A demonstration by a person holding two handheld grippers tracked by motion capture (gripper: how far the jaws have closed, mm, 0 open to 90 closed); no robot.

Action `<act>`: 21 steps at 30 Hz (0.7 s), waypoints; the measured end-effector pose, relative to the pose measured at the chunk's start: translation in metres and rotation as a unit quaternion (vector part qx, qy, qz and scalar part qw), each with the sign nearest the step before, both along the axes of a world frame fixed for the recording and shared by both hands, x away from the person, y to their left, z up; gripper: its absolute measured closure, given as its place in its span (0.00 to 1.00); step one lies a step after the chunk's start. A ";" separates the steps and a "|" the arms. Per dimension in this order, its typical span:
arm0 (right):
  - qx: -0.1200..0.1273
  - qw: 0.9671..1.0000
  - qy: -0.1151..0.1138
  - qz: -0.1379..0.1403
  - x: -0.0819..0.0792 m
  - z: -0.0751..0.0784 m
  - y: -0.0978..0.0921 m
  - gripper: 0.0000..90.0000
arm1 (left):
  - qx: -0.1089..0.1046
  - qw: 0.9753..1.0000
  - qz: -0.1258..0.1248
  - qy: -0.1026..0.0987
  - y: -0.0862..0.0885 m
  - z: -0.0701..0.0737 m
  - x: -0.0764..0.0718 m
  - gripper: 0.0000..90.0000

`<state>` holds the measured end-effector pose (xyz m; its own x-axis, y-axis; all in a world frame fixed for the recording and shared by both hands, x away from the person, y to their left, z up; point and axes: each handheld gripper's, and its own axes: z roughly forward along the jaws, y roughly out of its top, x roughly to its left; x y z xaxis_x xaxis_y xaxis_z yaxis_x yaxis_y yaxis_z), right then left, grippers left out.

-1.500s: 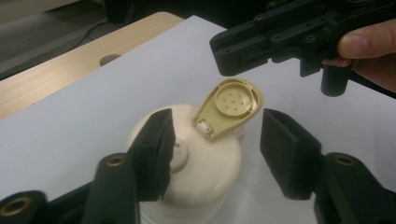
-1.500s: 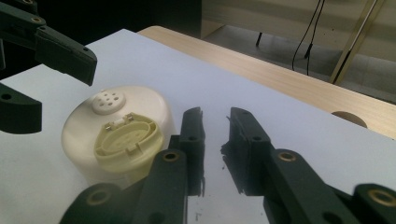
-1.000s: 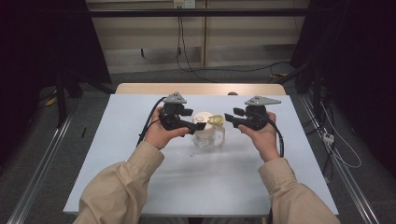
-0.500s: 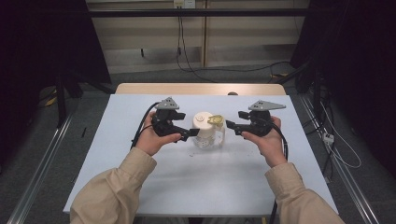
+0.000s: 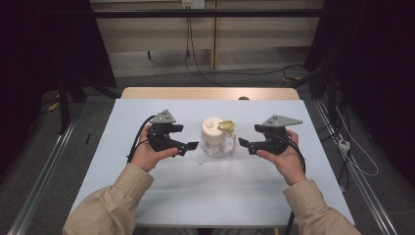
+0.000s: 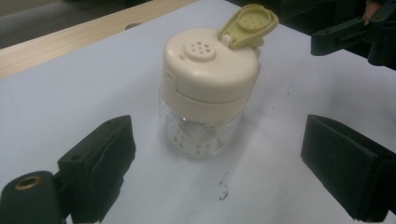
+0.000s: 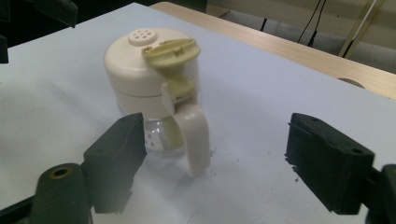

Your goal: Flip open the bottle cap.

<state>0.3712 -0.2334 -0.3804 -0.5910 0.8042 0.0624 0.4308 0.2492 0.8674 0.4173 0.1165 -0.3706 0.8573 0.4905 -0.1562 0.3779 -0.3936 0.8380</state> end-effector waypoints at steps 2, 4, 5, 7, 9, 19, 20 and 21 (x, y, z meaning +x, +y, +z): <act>-0.001 1.000 0.002 0.002 -0.005 -0.003 -0.002 0.21 | -0.002 1.000 0.001 0.001 0.004 -0.003 -0.002 0.11; 0.001 1.000 0.003 0.002 -0.009 -0.006 -0.004 0.20 | 0.003 1.000 0.003 0.001 0.009 -0.005 -0.004 0.11; 0.003 1.000 0.003 0.002 -0.011 -0.007 -0.005 0.20 | 0.001 1.000 0.004 0.002 0.011 -0.006 -0.005 0.10; 0.005 1.000 0.003 -0.001 -0.014 -0.009 -0.008 0.20 | -0.001 1.000 0.006 0.002 0.015 -0.008 -0.006 0.10; 0.006 1.000 0.003 -0.002 -0.016 -0.011 -0.009 0.20 | -0.003 1.000 0.009 0.004 0.018 -0.010 -0.008 0.10; -0.004 1.000 0.003 0.006 -0.032 -0.022 -0.011 0.20 | 0.003 1.000 0.012 0.004 0.033 -0.020 -0.019 0.10; -0.005 1.000 0.004 0.006 -0.033 -0.023 -0.011 0.19 | 0.003 1.000 0.012 0.003 0.035 -0.021 -0.019 0.09; -0.006 1.000 0.006 0.007 -0.035 -0.025 -0.012 0.19 | 0.002 1.000 0.013 0.005 0.037 -0.021 -0.020 0.09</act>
